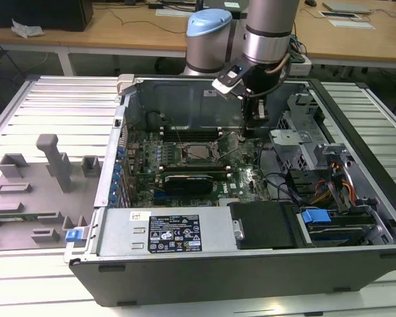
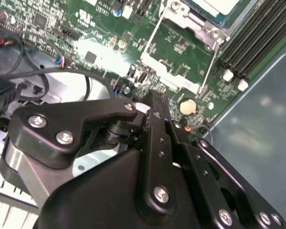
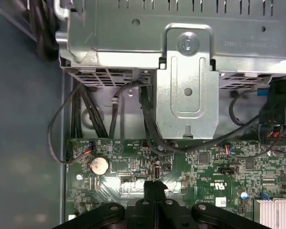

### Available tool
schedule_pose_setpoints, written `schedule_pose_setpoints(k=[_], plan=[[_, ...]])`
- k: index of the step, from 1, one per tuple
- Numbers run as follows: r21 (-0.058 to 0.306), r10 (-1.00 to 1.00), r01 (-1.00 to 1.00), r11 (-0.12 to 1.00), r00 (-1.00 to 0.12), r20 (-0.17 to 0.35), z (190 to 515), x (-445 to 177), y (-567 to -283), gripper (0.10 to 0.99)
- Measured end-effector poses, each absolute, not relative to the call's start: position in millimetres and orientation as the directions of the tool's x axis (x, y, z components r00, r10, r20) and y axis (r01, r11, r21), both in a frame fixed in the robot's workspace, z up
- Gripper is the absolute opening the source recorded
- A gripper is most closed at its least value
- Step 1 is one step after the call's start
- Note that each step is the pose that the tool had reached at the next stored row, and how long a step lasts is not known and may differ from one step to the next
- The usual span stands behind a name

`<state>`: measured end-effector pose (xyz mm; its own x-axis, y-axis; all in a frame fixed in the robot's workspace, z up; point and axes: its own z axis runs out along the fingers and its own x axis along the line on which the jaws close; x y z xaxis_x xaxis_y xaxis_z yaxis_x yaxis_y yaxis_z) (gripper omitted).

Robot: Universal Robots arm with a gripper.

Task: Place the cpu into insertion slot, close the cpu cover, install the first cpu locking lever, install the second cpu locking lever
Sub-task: 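Close the cpu cover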

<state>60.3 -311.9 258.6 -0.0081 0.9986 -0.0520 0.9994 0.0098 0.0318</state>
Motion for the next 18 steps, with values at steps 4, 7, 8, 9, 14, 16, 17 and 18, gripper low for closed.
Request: schedule_pose_setpoints(k=[4,7,8,9,14,16,17,18], plan=[[0.02,0.999,1.0,0.01,-0.009,-0.052,246.0,63.0,-311.9,0.106],[0.014,0.999,1.0,0.01,-0.009,-0.052,241.6,63.6,-311.9,0.106],[0.013,0.999,1.0,0.01,-0.009,-0.052,241.4,63.6,-312.0,0.106],[0.013,0.999,1.0,0.01,-0.009,-0.052,241.4,63.6,-312.0,0.106],[-0.045,0.999,0.999,0.01,-0.012,-0.051,241.0,64.7,-311.9,0.106],[-0.11,0.999,0.994,0.01,-0.015,-0.05,240.8,66.3,-311.9,0.106],[-0.12,0.999,0.993,0.01,-0.016,-0.05,240.7,66.4,-311.9,0.106],[-0.12,0.999,0.993,0.01,-0.016,-0.05,240.8,66.4,-311.9,0.106]])
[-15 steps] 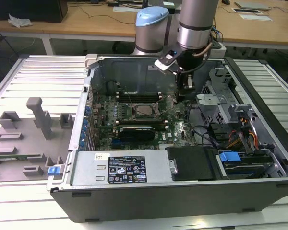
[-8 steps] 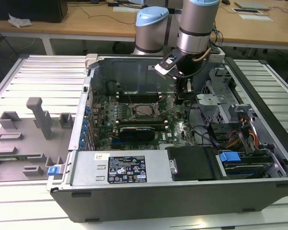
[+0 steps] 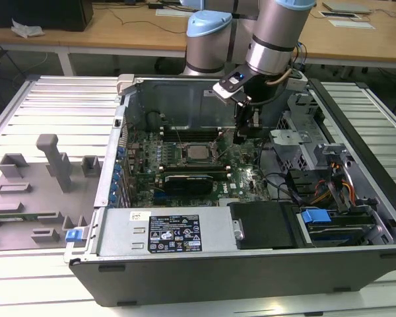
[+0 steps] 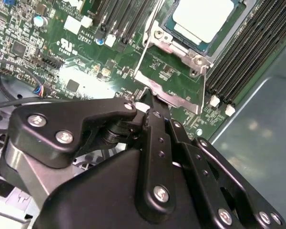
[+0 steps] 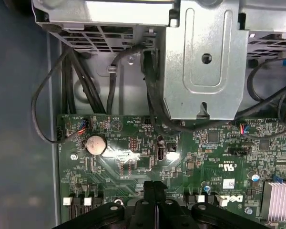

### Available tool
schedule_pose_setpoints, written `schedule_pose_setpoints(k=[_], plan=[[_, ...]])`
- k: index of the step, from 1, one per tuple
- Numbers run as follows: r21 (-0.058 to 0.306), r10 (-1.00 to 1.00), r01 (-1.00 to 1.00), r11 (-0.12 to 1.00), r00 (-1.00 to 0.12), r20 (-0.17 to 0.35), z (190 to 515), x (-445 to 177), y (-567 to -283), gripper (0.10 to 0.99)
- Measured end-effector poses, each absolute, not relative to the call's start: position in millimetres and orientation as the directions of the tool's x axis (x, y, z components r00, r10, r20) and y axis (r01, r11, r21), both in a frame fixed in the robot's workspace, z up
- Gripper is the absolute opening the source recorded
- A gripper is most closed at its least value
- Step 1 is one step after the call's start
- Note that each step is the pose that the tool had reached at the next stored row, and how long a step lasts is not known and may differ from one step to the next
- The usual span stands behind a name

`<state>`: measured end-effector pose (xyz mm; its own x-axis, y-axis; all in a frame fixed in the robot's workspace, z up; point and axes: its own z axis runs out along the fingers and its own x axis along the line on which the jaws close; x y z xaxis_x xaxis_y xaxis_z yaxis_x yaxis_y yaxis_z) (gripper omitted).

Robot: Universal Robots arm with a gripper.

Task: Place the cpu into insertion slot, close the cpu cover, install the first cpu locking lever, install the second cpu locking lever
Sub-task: 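Close the cpu cover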

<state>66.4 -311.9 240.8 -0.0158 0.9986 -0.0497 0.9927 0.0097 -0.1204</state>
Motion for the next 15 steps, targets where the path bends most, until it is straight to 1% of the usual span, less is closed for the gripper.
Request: schedule_pose_setpoints(k=[2,5,10,15], plan=[[-0.121,0.999,0.993,0.01,-0.016,-0.05,240.8,66.0,-311.9,0.106],[-0.11,0.999,0.994,0.01,-0.015,-0.049,240.8,55.9,-311.9,0.106],[-0.064,0.999,0.998,0.01,-0.013,-0.049,240.7,35.5,-311.9,0.106],[-0.041,0.999,0.999,0.01,-0.012,-0.049,240.8,19.3,-311.9,0.106]])
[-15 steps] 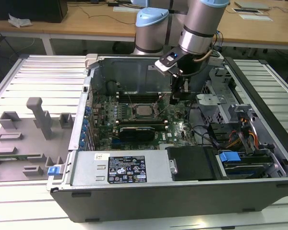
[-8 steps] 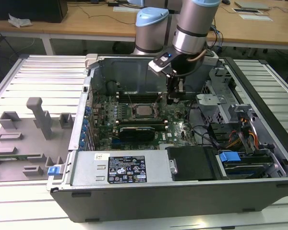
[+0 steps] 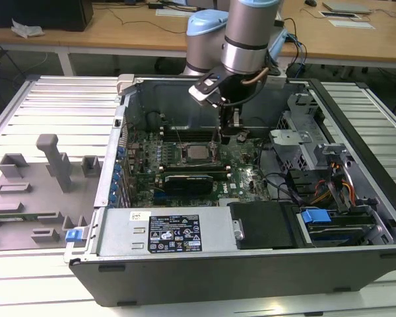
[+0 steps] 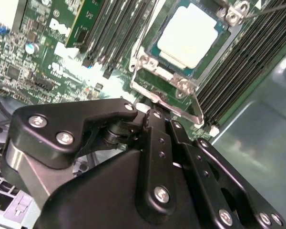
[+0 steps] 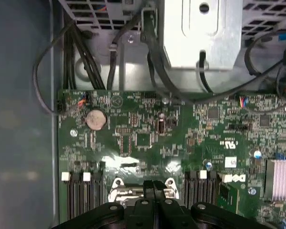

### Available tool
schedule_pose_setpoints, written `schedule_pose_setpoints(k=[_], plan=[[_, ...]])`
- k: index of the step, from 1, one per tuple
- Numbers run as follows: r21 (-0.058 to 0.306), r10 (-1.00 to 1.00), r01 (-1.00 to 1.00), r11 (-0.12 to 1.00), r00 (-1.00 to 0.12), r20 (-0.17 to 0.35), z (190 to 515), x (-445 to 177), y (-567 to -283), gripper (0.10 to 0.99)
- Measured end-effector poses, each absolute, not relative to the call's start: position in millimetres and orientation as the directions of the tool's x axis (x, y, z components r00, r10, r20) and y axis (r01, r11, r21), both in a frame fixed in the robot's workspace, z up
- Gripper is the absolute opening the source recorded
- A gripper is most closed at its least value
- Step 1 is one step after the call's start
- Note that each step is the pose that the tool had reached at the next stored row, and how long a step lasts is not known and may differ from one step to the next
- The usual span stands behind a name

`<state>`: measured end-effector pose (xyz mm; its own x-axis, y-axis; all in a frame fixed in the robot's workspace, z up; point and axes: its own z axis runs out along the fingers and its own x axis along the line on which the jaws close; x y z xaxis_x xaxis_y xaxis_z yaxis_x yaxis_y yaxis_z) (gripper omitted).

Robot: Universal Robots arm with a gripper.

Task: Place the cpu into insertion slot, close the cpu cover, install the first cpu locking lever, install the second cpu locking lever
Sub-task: 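Close the cpu cover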

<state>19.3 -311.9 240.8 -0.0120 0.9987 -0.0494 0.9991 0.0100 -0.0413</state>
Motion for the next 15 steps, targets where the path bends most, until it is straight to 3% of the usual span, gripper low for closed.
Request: schedule_pose_setpoints(k=[9,15], plan=[[-0.032,0.999,0.999,0.01,-0.012,-0.049,240.7,-0.4,-311.9,0.106],[0.013,0.999,1.0,0.01,-0.009,-0.05,227.3,-43.2,-314.6,0.106]])
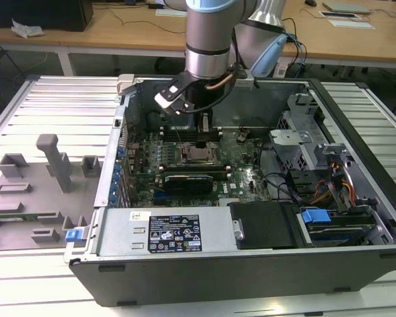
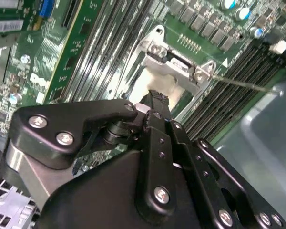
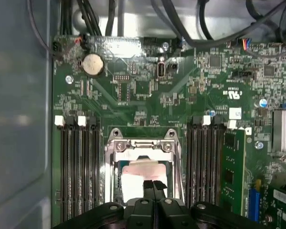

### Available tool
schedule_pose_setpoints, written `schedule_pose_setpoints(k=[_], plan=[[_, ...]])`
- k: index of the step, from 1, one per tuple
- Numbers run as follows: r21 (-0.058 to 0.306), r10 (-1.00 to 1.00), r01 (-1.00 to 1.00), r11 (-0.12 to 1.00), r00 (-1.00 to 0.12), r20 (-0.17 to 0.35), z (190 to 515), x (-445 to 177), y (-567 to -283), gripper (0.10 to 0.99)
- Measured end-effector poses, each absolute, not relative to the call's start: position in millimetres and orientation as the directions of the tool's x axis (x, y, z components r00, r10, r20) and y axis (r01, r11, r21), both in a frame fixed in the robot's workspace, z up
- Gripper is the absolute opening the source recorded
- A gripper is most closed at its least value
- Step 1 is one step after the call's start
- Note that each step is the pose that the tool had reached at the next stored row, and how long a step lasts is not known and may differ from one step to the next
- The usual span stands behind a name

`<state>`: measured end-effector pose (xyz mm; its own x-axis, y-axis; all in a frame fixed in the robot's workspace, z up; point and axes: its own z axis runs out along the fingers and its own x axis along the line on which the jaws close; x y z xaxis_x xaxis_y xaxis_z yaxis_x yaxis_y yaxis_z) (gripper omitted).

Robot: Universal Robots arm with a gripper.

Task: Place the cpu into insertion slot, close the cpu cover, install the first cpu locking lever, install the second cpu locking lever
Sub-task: 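Close the cpu cover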

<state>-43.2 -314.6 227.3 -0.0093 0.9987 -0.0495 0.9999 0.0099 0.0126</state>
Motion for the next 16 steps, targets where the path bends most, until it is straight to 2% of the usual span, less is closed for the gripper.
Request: schedule_pose_setpoints(k=[4,9,16], plan=[[0.014,0.999,1.0,0.015,-0.014,-0.05,223.2,-46.0,-314.8,0.106],[0.014,0.991,0.992,0.127,-0.126,-0.052,223.1,-46.0,-314.8,0.106],[0.013,0.937,0.939,0.345,-0.344,-0.058,223.0,-46.0,-314.8,0.106]])
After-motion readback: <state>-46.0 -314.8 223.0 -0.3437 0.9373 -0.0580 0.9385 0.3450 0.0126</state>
